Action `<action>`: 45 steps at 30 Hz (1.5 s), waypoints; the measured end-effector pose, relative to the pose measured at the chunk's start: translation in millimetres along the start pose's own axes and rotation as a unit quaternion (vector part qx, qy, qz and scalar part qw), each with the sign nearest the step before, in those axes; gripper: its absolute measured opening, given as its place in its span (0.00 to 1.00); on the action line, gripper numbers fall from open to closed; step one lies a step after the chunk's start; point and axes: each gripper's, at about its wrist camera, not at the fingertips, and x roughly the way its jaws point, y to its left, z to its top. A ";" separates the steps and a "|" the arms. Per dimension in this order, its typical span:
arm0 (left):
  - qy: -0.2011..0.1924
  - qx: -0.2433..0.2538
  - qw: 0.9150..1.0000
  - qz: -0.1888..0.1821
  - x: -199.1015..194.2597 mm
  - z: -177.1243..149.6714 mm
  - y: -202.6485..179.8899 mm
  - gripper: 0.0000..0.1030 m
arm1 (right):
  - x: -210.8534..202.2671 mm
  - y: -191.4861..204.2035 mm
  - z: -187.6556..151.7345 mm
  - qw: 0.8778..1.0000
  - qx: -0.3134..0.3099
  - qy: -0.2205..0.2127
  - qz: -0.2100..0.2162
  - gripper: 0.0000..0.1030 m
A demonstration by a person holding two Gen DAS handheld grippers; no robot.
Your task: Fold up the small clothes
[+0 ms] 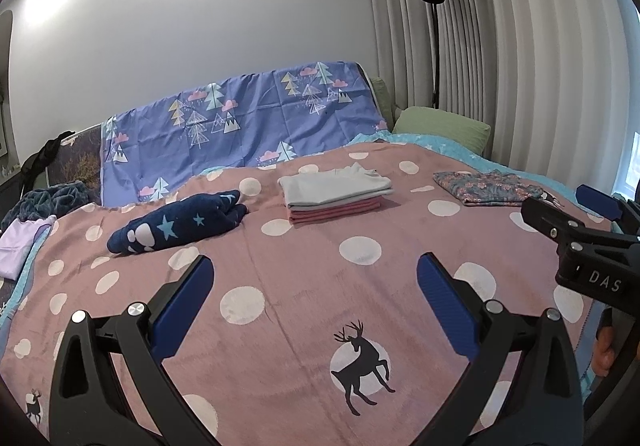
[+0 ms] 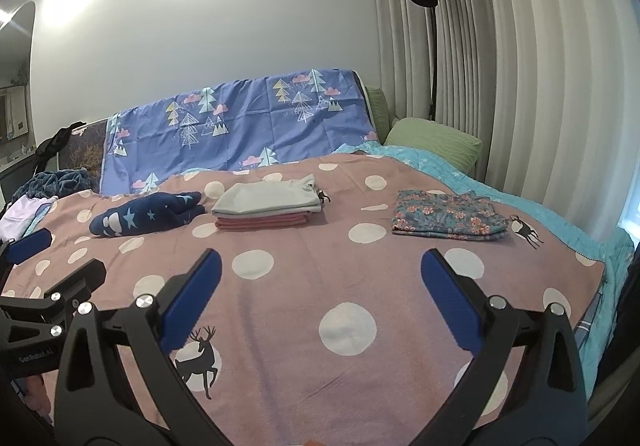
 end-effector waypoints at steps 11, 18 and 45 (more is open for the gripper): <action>0.008 -0.002 1.000 0.004 5.7 -3.8 -0.4 0.99 | 4.1 1.7 -2.2 1.000 -0.003 0.004 0.000 0.98; 0.013 -0.001 1.000 0.004 9.2 -5.2 -2.5 0.99 | 7.3 -0.2 -3.7 1.000 -0.002 0.006 -0.001 0.98; 0.027 0.000 1.000 0.003 17.7 -14.3 -2.3 0.99 | 24.2 -3.0 -10.2 1.000 -0.006 0.019 -0.004 0.98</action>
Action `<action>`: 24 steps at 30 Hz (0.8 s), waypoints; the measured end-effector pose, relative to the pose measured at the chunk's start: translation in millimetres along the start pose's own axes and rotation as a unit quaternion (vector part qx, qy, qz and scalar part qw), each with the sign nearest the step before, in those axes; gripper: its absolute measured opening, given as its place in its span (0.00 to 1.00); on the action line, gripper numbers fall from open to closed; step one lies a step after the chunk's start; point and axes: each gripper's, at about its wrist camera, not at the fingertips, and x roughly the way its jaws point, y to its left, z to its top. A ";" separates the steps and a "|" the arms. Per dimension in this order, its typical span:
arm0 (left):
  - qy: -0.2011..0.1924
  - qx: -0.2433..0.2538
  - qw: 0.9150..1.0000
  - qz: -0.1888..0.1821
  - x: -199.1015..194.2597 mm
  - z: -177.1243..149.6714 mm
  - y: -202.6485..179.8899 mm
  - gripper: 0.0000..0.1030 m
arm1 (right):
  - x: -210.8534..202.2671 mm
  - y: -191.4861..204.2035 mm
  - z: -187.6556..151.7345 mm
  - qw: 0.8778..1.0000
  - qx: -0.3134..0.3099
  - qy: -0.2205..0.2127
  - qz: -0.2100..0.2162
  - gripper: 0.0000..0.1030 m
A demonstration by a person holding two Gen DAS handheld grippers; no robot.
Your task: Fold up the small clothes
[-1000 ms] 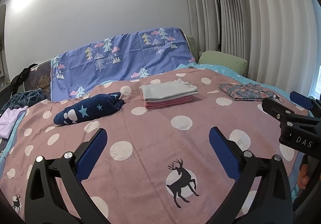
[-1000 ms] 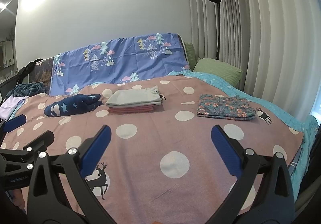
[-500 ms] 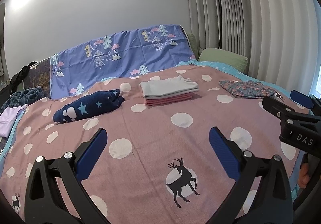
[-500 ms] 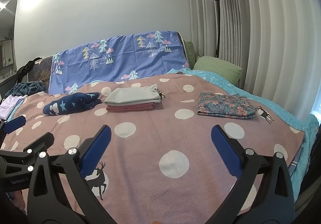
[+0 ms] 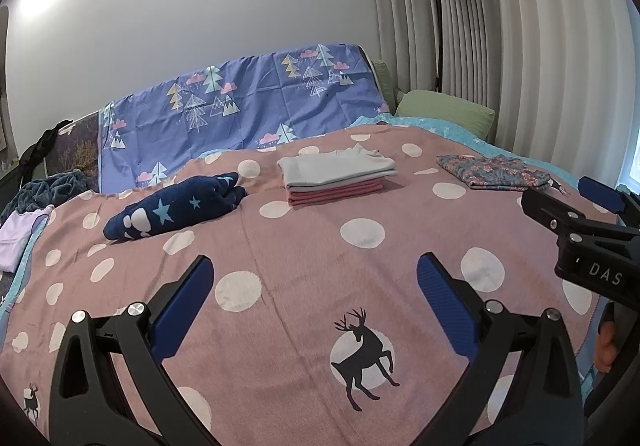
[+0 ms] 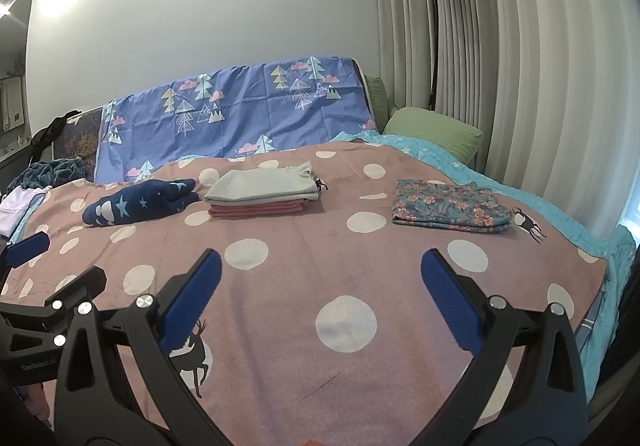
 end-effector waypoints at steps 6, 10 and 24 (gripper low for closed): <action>0.004 0.001 1.000 0.000 1.8 -2.2 -0.7 0.99 | 1.0 0.6 -0.6 1.000 0.000 0.002 0.000 0.98; 0.005 0.001 1.000 0.001 2.2 -4.6 -0.4 0.99 | 2.3 0.1 -1.0 1.000 0.001 0.003 -0.001 0.98; 0.008 0.002 1.000 0.001 2.7 -6.1 -0.2 0.99 | 6.1 -4.3 -2.0 1.000 0.000 0.005 -0.001 0.98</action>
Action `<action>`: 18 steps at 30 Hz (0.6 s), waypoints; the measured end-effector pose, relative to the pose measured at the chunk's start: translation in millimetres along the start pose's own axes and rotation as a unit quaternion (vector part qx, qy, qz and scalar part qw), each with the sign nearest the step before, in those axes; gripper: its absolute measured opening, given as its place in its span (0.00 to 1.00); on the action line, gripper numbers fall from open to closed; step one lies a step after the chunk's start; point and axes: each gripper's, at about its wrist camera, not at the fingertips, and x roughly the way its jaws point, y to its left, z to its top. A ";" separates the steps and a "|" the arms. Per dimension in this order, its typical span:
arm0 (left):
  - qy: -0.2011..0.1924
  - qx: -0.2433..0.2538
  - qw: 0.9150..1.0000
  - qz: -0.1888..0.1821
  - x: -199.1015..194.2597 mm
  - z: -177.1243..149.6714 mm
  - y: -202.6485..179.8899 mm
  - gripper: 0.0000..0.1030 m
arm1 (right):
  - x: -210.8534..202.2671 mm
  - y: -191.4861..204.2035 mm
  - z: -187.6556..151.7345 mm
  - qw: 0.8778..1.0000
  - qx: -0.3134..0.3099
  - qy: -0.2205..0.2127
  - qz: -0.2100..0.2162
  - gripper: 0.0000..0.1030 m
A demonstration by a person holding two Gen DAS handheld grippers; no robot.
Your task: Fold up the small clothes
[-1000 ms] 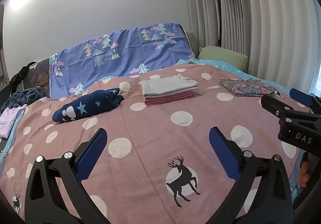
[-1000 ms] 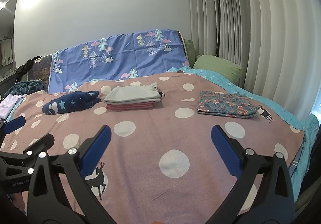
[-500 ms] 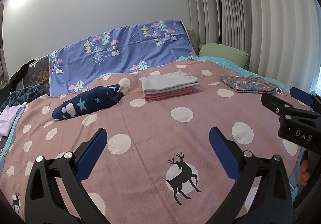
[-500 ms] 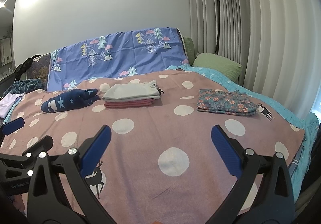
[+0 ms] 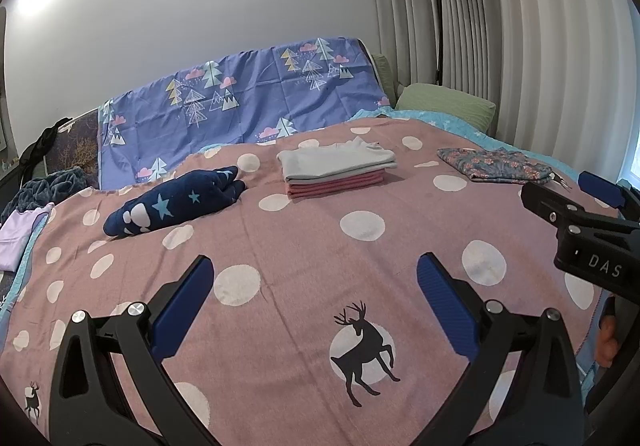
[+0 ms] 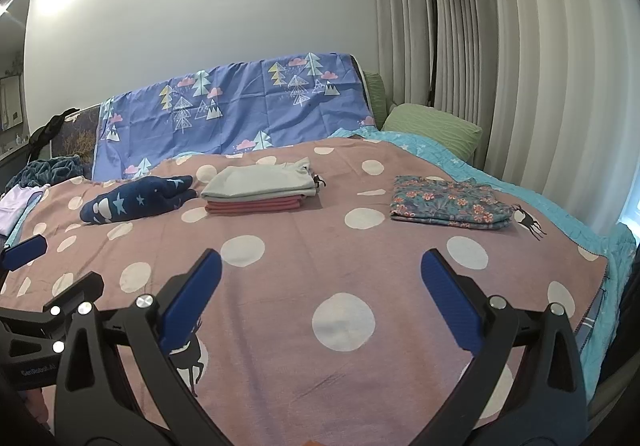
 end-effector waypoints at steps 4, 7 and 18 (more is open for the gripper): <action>0.001 0.000 1.000 0.001 0.1 -1.0 0.1 0.99 | 2.1 0.7 0.7 1.000 -0.004 0.001 0.001 0.98; 0.001 0.000 1.000 0.000 0.1 -1.6 0.5 0.99 | 3.4 2.3 2.1 1.000 -0.006 0.001 0.002 0.98; 0.007 -0.003 1.000 0.000 2.1 -5.0 2.7 0.99 | 5.6 4.2 4.6 1.000 -0.009 0.003 0.003 0.98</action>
